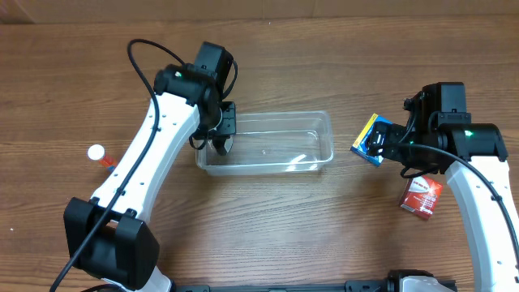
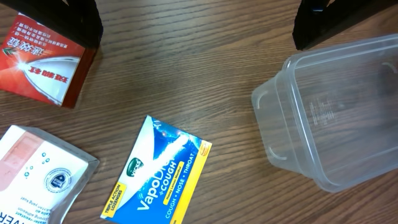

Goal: Pack container
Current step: 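Lower the dark bottle into the container's left end and release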

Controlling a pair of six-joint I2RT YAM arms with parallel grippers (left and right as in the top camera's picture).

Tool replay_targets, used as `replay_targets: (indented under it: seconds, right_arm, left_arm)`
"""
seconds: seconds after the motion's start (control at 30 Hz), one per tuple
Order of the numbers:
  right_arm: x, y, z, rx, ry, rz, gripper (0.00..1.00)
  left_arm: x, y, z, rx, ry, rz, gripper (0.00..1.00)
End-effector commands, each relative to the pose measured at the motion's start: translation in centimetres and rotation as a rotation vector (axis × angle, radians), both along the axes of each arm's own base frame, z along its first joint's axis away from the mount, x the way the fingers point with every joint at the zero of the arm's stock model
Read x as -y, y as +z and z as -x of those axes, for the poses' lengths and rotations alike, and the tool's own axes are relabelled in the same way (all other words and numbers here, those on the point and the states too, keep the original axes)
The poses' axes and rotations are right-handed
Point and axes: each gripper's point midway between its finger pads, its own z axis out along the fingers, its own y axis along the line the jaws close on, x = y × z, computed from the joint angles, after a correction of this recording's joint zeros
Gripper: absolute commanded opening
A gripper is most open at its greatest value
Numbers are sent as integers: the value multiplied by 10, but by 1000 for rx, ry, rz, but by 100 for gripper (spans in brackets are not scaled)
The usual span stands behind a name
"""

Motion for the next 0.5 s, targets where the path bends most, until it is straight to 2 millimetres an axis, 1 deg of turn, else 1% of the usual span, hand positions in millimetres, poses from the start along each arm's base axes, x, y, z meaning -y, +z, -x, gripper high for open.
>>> replay_targets:
  seconds: [0.0,0.1,0.2,0.33,0.43,0.47]
  right_arm:
    - [0,9,-5,31,-2,-6,100]
    - [0,9,-5,30,-2,-6,100]
    - [0,9,-5,31,-2,-6,100]
    - [0,10,-5,32,-2,-6,100]
    - [0,10,-5,32,-2,-6,100]
    - [0,10,-5,32,-2,-6,100]
  left_arm:
    - [-15,-15,-9,38,137,-54,4]
    - [-29,-13,-20,104,222,-117,4]
    - [-26,-13,-29,132,225,-105,4]
    - [-24,-36,-29,75,218,-122,4]
    - [-20,-59,-29,20,210,-126,4]
    - [-20,-62,-30,17,210,-125,4]
